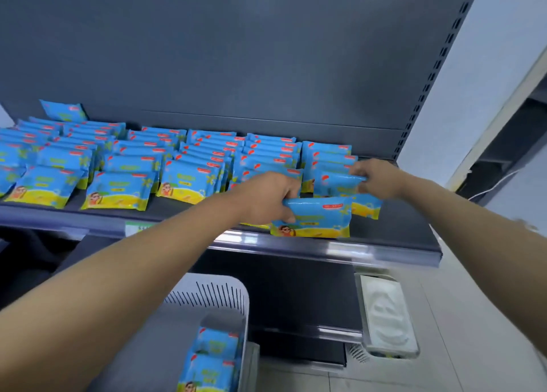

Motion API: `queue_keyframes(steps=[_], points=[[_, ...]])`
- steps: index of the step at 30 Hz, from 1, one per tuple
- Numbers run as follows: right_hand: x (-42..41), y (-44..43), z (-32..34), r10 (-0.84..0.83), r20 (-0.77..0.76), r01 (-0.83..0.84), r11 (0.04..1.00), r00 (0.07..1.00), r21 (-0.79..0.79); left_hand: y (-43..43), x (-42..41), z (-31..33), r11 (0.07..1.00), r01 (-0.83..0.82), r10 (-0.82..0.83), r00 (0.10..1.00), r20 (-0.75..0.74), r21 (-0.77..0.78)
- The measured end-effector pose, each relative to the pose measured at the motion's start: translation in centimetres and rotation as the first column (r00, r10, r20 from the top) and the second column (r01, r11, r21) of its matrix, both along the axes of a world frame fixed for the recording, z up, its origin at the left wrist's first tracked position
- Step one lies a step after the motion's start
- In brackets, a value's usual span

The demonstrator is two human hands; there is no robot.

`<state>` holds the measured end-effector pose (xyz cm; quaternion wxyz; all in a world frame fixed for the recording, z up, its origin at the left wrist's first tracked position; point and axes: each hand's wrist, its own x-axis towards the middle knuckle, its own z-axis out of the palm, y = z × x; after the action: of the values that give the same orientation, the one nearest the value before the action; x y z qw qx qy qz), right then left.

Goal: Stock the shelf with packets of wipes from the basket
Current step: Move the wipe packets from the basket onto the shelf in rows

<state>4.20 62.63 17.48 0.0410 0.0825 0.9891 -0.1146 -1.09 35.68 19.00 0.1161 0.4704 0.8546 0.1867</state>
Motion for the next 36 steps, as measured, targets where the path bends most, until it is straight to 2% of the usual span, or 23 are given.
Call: queue_keyframes(steps=[4, 7, 11, 17, 21, 25, 26, 32, 36], points=[[-2.3, 1.4, -0.6, 0.081, 0.074, -0.086, 0.995, 0.994, 0.058, 3.4, -0.7, -1.0, 0.999, -0.043, 0.042, 0.999, 0.026, 0.014], [-4.2, 2.4, -1.2, 0.077, 0.107, -0.088, 0.991, 0.991, 0.099, 5.3, -1.4, -1.6, 0.996, -0.074, 0.073, 0.997, 0.027, 0.04], [-6.7, 3.3, -1.5, 0.063, 0.094, -0.071, 0.994, 0.994, 0.089, 7.1, -2.3, -2.6, 0.995, -0.094, 0.095, 0.995, -0.016, 0.041], [-9.6, 3.7, -1.3, 0.088, 0.056, -0.092, 0.993, 0.995, 0.072, 8.7, -3.9, -3.6, 0.985, -0.162, 0.162, 0.987, -0.004, 0.063], [-9.6, 4.6, -1.4, 0.068, 0.004, -0.067, 0.997, 0.998, -0.03, 10.5, -4.8, -4.0, 0.986, -0.168, 0.169, 0.979, -0.11, 0.016], [-8.8, 5.4, -0.7, -0.027, -0.066, 0.004, 0.942, 0.997, -0.337, 12.0, -5.9, -4.6, 0.981, -0.184, 0.165, 0.96, -0.224, -0.066], [-8.5, 5.5, -0.4, -0.049, -0.09, 0.012, 0.93, 0.995, -0.368, 12.4, -6.2, -4.7, 0.979, -0.187, 0.163, 0.956, -0.245, -0.076], [-7.4, 4.0, 0.6, -0.069, -0.223, 0.001, 0.957, 0.972, -0.289, 14.2, -6.2, -5.0, 0.972, -0.216, 0.154, 0.889, -0.431, -0.097], [-6.7, 1.0, 1.6, -0.041, -0.356, -0.023, 0.984, 0.934, -0.176, 12.6, -5.3, -4.9, 0.98, -0.2, 0.169, 0.851, -0.498, -0.01]])
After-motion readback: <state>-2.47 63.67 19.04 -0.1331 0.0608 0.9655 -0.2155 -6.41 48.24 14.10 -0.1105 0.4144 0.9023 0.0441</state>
